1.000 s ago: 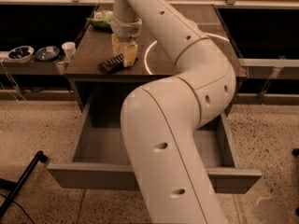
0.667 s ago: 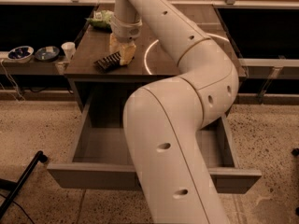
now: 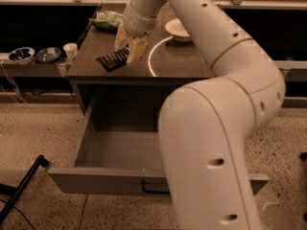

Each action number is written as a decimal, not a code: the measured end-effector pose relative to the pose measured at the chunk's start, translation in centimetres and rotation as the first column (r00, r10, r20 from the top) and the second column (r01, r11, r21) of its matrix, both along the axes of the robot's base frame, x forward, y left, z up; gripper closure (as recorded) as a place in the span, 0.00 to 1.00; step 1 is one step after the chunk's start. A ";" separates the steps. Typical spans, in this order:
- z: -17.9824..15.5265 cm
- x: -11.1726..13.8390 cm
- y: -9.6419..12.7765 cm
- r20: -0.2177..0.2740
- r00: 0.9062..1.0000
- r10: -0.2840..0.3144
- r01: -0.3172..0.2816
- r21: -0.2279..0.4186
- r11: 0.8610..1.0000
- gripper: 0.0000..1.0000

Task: Place rxbar chocolate into top drawer

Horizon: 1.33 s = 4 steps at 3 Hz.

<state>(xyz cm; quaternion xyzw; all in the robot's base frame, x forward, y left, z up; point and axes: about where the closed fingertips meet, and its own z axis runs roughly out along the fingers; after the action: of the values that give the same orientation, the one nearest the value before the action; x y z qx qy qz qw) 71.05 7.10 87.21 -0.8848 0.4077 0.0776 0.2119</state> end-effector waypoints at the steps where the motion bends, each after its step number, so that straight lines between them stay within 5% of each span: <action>1: 2.3 -3.0 -1.5 0.037 0.999 -0.001 0.000 0.045 0.999 1.00; 2: 5.0 -5.8 -2.6 0.129 0.990 -0.054 0.045 0.070 0.997 1.00; 3: 2.8 -8.9 -3.6 0.182 0.978 -0.100 0.110 -0.042 0.993 1.00; 4: 1.2 -9.2 -3.6 0.150 0.985 -0.083 0.092 -0.058 0.994 1.00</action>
Offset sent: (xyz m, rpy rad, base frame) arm -0.1464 -0.0372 -0.0382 -0.0686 -0.0519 -0.0682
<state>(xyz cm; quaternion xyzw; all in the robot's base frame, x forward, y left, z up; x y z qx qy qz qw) 61.84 3.50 88.42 -0.8757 0.4317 -0.0107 0.2159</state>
